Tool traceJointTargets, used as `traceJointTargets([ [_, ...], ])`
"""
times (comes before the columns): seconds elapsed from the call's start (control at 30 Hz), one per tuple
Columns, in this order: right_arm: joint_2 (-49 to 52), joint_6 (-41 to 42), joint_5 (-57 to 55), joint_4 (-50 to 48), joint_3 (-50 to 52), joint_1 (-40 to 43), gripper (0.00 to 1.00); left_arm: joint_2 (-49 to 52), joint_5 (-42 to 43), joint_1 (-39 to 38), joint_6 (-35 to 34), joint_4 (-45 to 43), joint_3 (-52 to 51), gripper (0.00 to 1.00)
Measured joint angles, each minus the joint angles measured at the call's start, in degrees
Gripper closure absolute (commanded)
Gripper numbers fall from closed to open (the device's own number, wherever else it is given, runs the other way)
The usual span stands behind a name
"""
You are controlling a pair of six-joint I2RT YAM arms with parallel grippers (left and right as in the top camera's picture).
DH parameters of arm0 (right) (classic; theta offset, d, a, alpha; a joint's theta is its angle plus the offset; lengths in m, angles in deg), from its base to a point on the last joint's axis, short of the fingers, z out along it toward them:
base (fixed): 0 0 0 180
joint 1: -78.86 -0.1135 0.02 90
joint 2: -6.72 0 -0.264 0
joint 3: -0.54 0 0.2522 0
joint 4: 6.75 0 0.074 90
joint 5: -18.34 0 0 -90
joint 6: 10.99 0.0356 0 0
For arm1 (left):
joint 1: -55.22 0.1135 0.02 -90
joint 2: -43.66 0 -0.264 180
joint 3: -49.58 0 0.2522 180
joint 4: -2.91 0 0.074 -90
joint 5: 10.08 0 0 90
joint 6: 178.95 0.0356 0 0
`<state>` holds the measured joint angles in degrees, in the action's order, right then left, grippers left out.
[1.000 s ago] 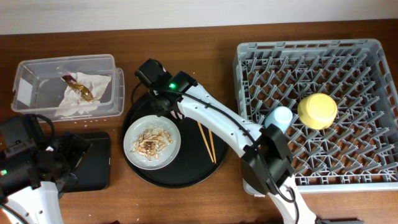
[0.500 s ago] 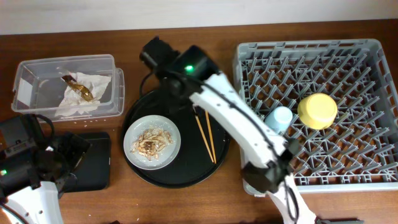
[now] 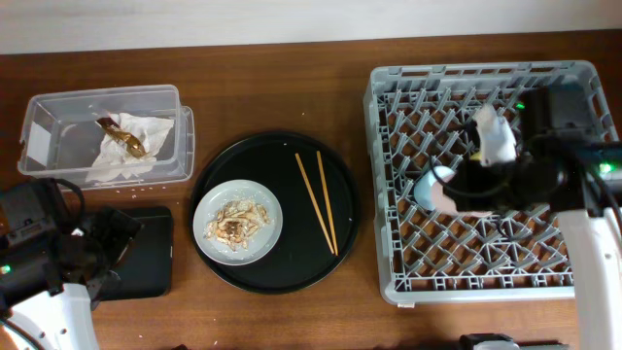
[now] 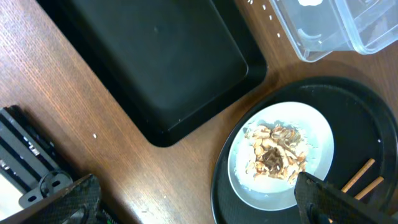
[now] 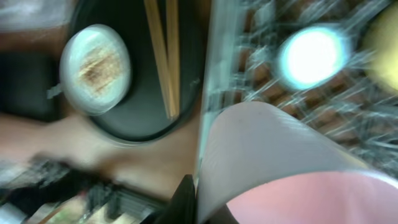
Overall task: Sort waste into correct bins and load items into the dishwasher rack
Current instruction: 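Place the pink cup in the rack and release it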
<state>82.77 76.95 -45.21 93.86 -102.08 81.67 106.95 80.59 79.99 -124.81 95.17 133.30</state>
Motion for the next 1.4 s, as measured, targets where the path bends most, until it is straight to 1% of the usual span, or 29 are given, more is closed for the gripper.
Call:
traceJointTargets([
  [0.03,1.0,-6.1,8.6,0.1,5.8,4.8,0.96,0.0,0.0,0.1,0.0,0.0,0.0,0.01],
  [0.07,2.5,-14.9,20.0,-0.1,12.5,8.0,0.96,0.0,0.0,0.1,0.0,0.0,0.0,0.01],
  [0.1,3.5,-22.5,29.1,-0.1,18.1,10.1,0.96,0.0,0.0,0.1,0.0,0.0,0.0,0.01],
  [0.13,4.9,-26.5,34.6,-0.8,21.2,11.4,0.96,0.0,0.0,0.1,0.0,0.0,0.0,0.01],
  [0.2,13.2,-34.2,43.7,-1.5,25.9,13.0,0.96,0.0,0.0,0.0,0.0,0.0,0.0,0.01],
  [0.23,14.7,-34.9,44.9,-1.6,25.9,13.0,0.96,0.0,0.0,0.0,0.0,0.0,0.0,0.01],
  [0.3,23.1,-36.5,46.8,-3.1,26.0,13.4,0.96,0.0,0.0,0.0,0.0,0.0,0.0,0.01],
  [0.33,25.2,-36.9,47.2,-3.1,26.1,14.4,0.96,0.0,0.0,0.0,0.0,0.0,0.0,0.01],
  [0.43,26.3,-37.2,46.4,-2.6,30.0,22.6,0.96,0.0,0.0,0.0,0.0,0.0,0.0,0.01],
  [0.53,26.3,-40.0,47.6,-2.0,34.1,26.3,0.96,0.0,0.0,0.0,0.0,0.0,0.0,0.01],
  [0.63,26.3,-41.7,48.4,0.2,34.7,26.3,0.96,0.0,0.0,0.0,0.0,0.0,0.0,0.01],
  [0.7,26.3,-44.6,48.4,3.4,35.3,26.3,0.96,0.0,0.0,0.0,0.0,0.0,0.0,0.01],
  [0.77,26.3,-46.2,48.2,4.2,35.5,26.3,0.96,0.0,0.0,0.0,0.0,0.0,0.0,0.01],
  [0.9,26.2,-47.7,50.0,0.1,36.7,26.3,0.96,0.0,0.0,0.0,0.0,0.0,0.0,0.01],
  [1.13,26.3,-47.6,50.6,2.4,37.3,26.3,0.96,0.0,0.0,0.1,0.0,0.0,0.0,0.01],
  [1.27,26.3,-47.6,50.7,2.0,37.3,25.0,0.96,0.0,0.0,0.0,0.0,0.0,0.0,0.01],
  [1.4,26.2,-45.8,51.3,-3.2,37.3,25.0,0.96,0.0,0.0,0.0,0.0,0.0,0.0,0.01],
])
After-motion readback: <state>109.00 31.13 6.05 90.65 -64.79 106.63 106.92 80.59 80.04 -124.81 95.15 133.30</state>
